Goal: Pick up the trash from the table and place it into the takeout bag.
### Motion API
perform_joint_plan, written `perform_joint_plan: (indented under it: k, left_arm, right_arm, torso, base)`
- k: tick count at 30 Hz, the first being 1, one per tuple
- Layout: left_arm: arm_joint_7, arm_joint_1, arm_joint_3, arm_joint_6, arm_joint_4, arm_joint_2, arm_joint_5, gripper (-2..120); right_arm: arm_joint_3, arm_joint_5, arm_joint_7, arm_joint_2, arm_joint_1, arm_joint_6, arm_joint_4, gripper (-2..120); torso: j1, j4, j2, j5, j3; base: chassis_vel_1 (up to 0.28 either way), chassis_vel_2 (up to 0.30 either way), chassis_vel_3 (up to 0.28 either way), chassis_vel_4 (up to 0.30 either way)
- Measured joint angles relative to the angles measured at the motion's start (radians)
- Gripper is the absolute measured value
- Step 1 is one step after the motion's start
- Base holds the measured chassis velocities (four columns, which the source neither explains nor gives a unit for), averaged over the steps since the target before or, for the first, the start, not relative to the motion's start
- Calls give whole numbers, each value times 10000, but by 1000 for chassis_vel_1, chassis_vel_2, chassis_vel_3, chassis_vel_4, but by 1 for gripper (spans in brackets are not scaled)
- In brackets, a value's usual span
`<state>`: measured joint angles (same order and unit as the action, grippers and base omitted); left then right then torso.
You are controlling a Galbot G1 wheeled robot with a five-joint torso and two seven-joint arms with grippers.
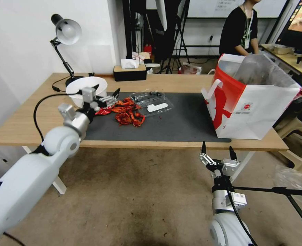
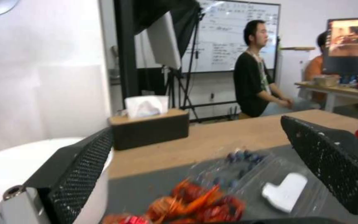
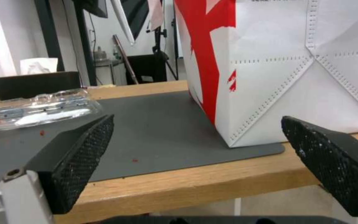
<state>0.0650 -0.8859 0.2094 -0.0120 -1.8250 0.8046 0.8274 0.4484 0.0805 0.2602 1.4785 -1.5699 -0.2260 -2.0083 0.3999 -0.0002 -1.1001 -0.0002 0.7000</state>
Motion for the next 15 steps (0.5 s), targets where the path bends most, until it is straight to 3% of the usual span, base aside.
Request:
perform_joint_plan:
  k: [4,15]
  left_arm:
    - [-42,-1101,871,193,-209,211,-331,100]
    - [-315,-3294,2244,829,-357,1021,-1381,100]
  right_arm:
    - [-15,-4,0,-15,1,-4,0,100]
    - [-15,-29,-3,-14,-23,-47,34,100]
  torso:
    - [2,1,0,1,0]
    - [0,2,1,3,-1]
  base:
    - [0,0,0,0]
    - [0,0,0,0]
